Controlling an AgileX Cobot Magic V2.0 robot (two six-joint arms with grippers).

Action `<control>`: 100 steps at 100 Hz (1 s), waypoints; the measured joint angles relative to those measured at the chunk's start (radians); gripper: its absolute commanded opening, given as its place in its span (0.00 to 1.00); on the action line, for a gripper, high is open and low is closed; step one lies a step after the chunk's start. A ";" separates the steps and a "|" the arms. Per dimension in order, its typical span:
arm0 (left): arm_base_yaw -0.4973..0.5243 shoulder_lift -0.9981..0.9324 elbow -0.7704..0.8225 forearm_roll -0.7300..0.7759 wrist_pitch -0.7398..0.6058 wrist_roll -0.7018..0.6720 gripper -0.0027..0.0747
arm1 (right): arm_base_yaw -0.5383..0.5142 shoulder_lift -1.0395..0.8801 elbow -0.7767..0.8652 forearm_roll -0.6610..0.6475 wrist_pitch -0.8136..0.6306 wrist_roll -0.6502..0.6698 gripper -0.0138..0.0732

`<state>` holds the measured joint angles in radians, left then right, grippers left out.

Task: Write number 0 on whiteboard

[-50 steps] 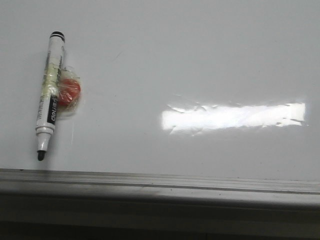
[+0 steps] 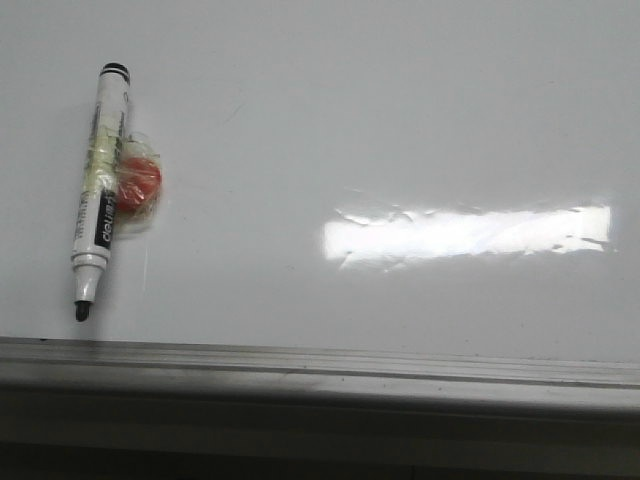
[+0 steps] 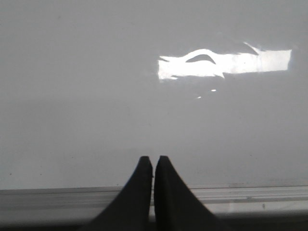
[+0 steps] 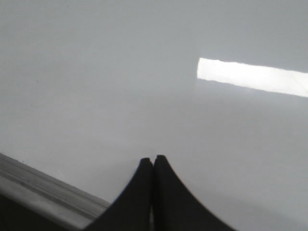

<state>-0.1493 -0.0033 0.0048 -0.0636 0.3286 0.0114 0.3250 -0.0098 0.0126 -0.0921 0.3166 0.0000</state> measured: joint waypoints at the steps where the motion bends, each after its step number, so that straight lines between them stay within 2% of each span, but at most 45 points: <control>1: 0.000 0.000 0.000 0.000 0.000 0.000 0.01 | 0.000 0.000 0.000 0.000 0.000 0.000 0.09; 51: 0.000 0.000 0.000 -0.015 -0.011 0.002 0.01 | 0.000 0.000 0.000 0.000 0.000 0.000 0.09; 56: 0.000 0.000 0.000 -0.071 -0.025 0.002 0.01 | 0.000 0.000 0.000 0.000 -0.007 0.000 0.09; 66: 0.000 0.000 0.000 -0.306 -0.083 0.002 0.01 | 0.000 0.000 0.000 0.008 -0.063 0.000 0.09; 80: 0.000 0.000 0.000 -0.587 -0.186 0.002 0.01 | 0.000 0.000 0.000 0.104 -0.282 0.000 0.09; 85: 0.000 0.000 0.000 -0.660 -0.213 0.002 0.01 | 0.000 0.000 0.000 0.147 -0.355 0.000 0.09; 100: 0.000 0.000 0.000 -0.808 -0.248 0.002 0.01 | 0.000 0.000 0.000 0.273 -0.458 0.017 0.09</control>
<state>-0.1493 -0.0033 0.0048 -0.8716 0.0807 0.0134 0.3250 -0.0098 0.0126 0.1806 -0.1413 0.0174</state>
